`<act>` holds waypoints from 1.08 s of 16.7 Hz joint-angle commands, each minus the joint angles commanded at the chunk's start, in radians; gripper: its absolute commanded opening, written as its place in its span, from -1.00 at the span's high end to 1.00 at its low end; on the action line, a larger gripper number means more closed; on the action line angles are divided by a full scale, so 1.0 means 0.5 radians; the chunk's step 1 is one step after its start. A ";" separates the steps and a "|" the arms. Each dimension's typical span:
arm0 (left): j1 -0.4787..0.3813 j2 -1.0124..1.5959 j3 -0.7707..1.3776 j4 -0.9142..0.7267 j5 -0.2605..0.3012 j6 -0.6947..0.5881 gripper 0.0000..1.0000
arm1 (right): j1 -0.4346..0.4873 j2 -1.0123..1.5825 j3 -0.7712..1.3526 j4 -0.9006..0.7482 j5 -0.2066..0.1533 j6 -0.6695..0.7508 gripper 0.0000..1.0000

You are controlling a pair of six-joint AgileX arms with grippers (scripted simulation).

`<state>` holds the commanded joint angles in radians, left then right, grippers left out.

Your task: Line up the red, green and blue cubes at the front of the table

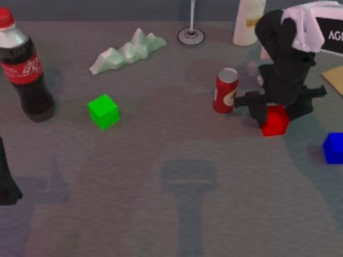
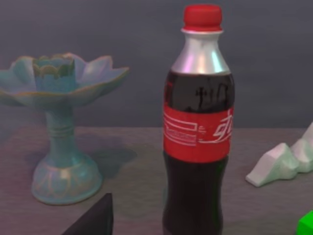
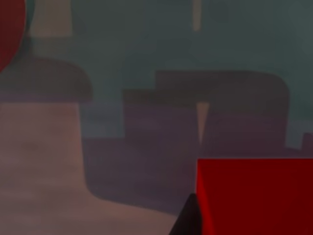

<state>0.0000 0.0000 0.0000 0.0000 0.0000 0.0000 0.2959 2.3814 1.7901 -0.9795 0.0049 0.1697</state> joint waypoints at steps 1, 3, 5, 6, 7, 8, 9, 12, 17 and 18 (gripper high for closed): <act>0.000 0.000 0.000 0.000 0.000 0.000 -1.00 | 0.000 0.000 0.000 0.000 0.000 0.000 1.00; 0.000 0.000 0.000 0.000 0.000 0.000 -1.00 | 0.000 0.000 0.000 0.000 0.000 0.000 1.00; 0.000 0.000 0.000 0.000 0.000 0.000 -1.00 | -0.007 -0.058 0.017 -0.017 0.009 -0.004 1.00; 0.000 0.000 0.000 0.000 0.000 0.000 -1.00 | -0.005 -0.059 0.024 -0.023 0.009 -0.005 1.00; 0.000 0.000 0.000 0.000 0.000 0.000 -1.00 | -0.002 -0.064 0.051 -0.051 0.009 -0.006 1.00; 0.000 0.000 0.000 0.000 0.000 0.000 -1.00 | 0.000 -0.075 0.092 -0.100 0.009 -0.006 1.00; 0.000 0.000 0.000 0.000 0.000 0.000 -1.00 | 0.001 -0.090 0.140 -0.166 0.009 -0.005 1.00; 0.000 0.000 0.000 0.000 0.000 0.000 -1.00 | 0.007 -0.143 0.296 -0.402 0.008 -0.005 1.00; 0.000 0.000 0.000 0.000 0.000 0.000 -1.00 | 0.011 -0.179 0.373 -0.493 0.008 -0.008 1.00; 0.000 0.000 0.000 0.000 0.000 0.000 -1.00 | 0.000 -0.173 0.369 -0.489 0.007 -0.004 1.00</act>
<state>0.0000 0.0000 0.0000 0.0000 0.0000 0.0000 0.2958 2.2951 1.9748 -1.2239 0.0085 0.1675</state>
